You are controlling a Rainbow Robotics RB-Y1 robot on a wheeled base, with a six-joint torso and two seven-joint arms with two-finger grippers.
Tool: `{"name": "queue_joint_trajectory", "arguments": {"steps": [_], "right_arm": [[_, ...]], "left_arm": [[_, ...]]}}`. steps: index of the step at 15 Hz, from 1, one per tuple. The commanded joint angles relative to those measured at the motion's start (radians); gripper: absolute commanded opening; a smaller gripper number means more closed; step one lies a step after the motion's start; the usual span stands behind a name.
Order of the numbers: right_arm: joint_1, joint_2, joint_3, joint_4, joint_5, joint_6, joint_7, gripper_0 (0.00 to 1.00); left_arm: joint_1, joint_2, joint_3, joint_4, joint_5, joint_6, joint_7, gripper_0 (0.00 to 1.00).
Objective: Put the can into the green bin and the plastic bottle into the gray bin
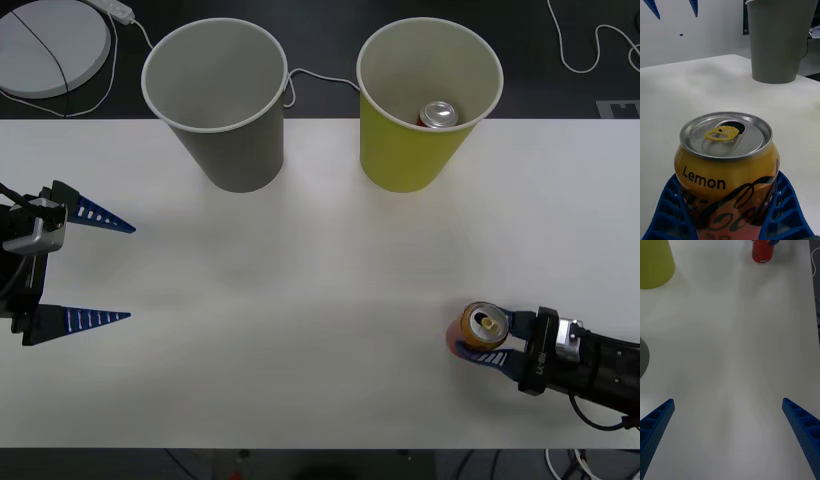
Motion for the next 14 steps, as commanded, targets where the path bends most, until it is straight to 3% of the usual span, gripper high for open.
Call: {"name": "queue_joint_trajectory", "arguments": {"steps": [1, 4, 6, 10, 14], "right_arm": [[0.003, -0.015, 0.0, -0.029, 0.01, -0.006, -0.022, 0.0], [0.032, -0.039, -0.002, -0.128, 0.023, -0.004, -0.116, 0.0], [0.096, -0.062, -0.018, -0.291, 0.049, 0.013, -0.228, 0.0], [0.205, -0.065, -0.14, -0.619, 0.196, 0.019, -0.483, 0.0], [0.257, -0.071, -0.189, -0.828, 0.265, 0.02, -0.722, 0.0]], "left_arm": [[0.0, 0.0, 0.0, 0.0, 0.0, 0.0, 0.0, 1.0], [0.0, 0.0, 0.0, 0.0, 0.0, 0.0, 0.0, 1.0], [0.0, 0.0, 0.0, 0.0, 0.0, 0.0, 0.0, 1.0], [0.0, 0.0, 0.0, 0.0, 0.0, 0.0, 0.0, 1.0], [0.0, 0.0, 0.0, 0.0, 0.0, 0.0, 0.0, 1.0]]}}
